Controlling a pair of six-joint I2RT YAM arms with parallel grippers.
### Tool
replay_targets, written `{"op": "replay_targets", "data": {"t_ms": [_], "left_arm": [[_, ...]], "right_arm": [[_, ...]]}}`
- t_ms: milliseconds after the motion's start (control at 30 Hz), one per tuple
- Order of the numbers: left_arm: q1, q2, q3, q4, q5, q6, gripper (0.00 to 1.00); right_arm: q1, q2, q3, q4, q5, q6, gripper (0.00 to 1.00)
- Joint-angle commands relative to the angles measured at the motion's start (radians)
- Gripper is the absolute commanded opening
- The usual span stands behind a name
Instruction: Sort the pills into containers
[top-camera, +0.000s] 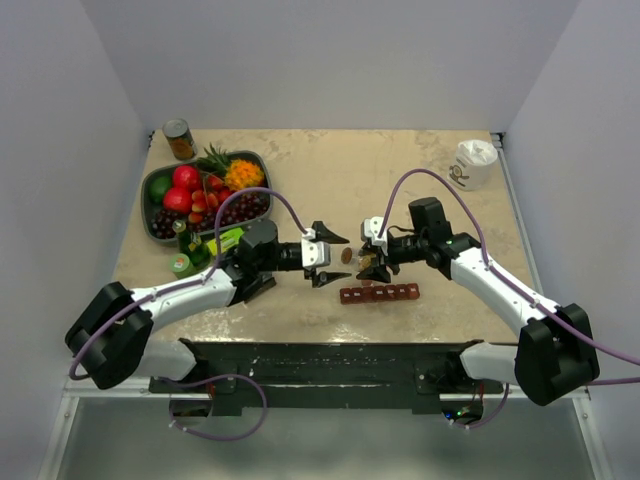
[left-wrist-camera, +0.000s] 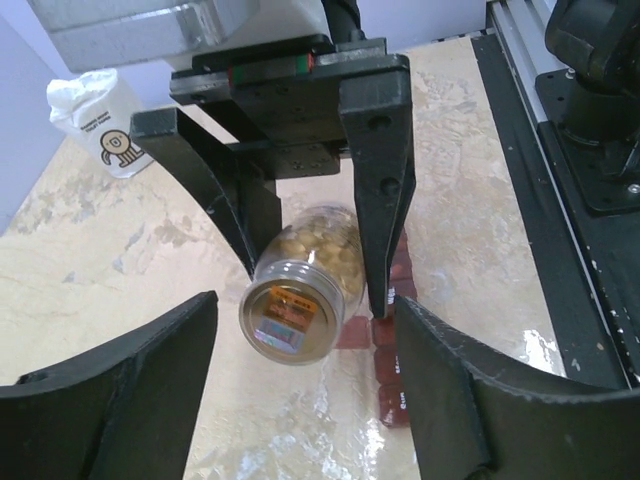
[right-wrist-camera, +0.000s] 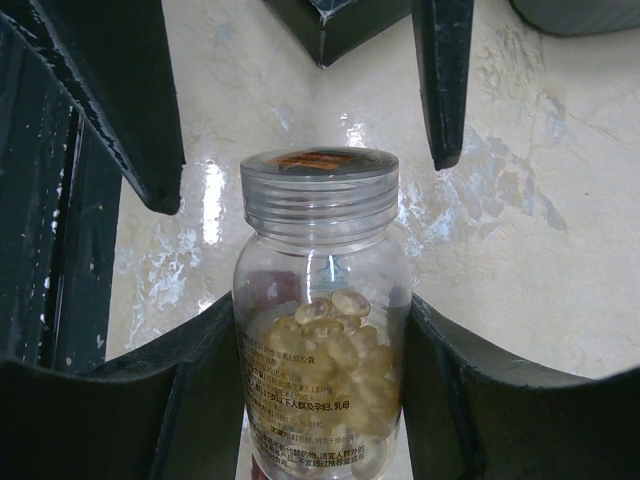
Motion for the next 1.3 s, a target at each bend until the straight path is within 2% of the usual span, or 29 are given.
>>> {"op": "replay_targets", "data": {"t_ms": [0, 167, 400, 500, 533, 600, 633, 667, 800, 833, 867, 900, 933, 1033, 1133, 1267], "left_arm": [[0.0, 0.02, 0.062, 0.034, 0.032, 0.046, 0.71], [0.0, 0.046, 0.088, -0.012, 0.04, 0.043, 0.57], [0.0, 0.052, 0.099, -0.088, 0.014, 0.049, 0.48], [0.0, 0.054, 0.104, -0.094, 0.006, 0.026, 0.29], [0.0, 0.052, 0.105, -0.095, 0.0, -0.006, 0.17], [-0.001, 0.056, 0.119, -0.109, -0.017, -0.055, 0.11], [0.0, 0.057, 0.127, -0.12, -0.026, -0.132, 0.05], [0.0, 0.059, 0.146, -0.144, -0.057, -0.186, 0.03], [0.002, 0.095, 0.216, -0.282, -0.1, -0.458, 0.03], [0.003, 0.108, 0.232, -0.313, -0.105, -0.579, 0.03], [0.006, 0.118, 0.257, -0.354, -0.061, -0.63, 0.02], [0.009, 0.138, 0.262, -0.358, -0.03, -0.687, 0.02], [0.009, 0.141, 0.257, -0.352, -0.011, -0.805, 0.01], [0.009, 0.128, 0.222, -0.33, -0.054, -1.042, 0.0], [0.009, 0.105, 0.191, -0.319, -0.077, -1.17, 0.0], [0.014, 0.098, 0.162, -0.215, -0.076, -1.278, 0.0]], "right_arm": [[-0.002, -0.017, 0.01, 0.0, -0.046, -0.021, 0.11], [-0.001, -0.019, 0.012, -0.001, -0.044, -0.021, 0.11], [-0.001, -0.019, 0.012, -0.001, -0.044, -0.021, 0.11], [-0.001, -0.017, 0.012, -0.001, -0.046, -0.021, 0.11], [-0.001, -0.017, 0.012, -0.003, -0.044, -0.021, 0.11], [-0.001, -0.019, 0.012, -0.001, -0.043, -0.021, 0.11], [-0.001, -0.019, 0.01, 0.0, -0.04, -0.021, 0.11], [-0.002, -0.02, 0.01, 0.002, -0.033, -0.018, 0.11], [-0.001, -0.016, 0.007, 0.017, -0.018, -0.007, 0.11], [-0.001, -0.013, 0.007, 0.019, -0.017, -0.006, 0.11], [-0.002, -0.013, 0.007, 0.019, -0.014, -0.004, 0.11], [-0.002, -0.011, 0.009, 0.022, -0.01, -0.003, 0.11], [-0.002, -0.011, 0.007, 0.023, -0.009, -0.001, 0.11], [-0.002, -0.011, 0.007, 0.026, 0.0, 0.003, 0.11], [-0.001, -0.011, 0.006, 0.036, 0.006, 0.011, 0.11], [-0.001, -0.01, 0.004, 0.045, 0.023, 0.023, 0.11]]}}
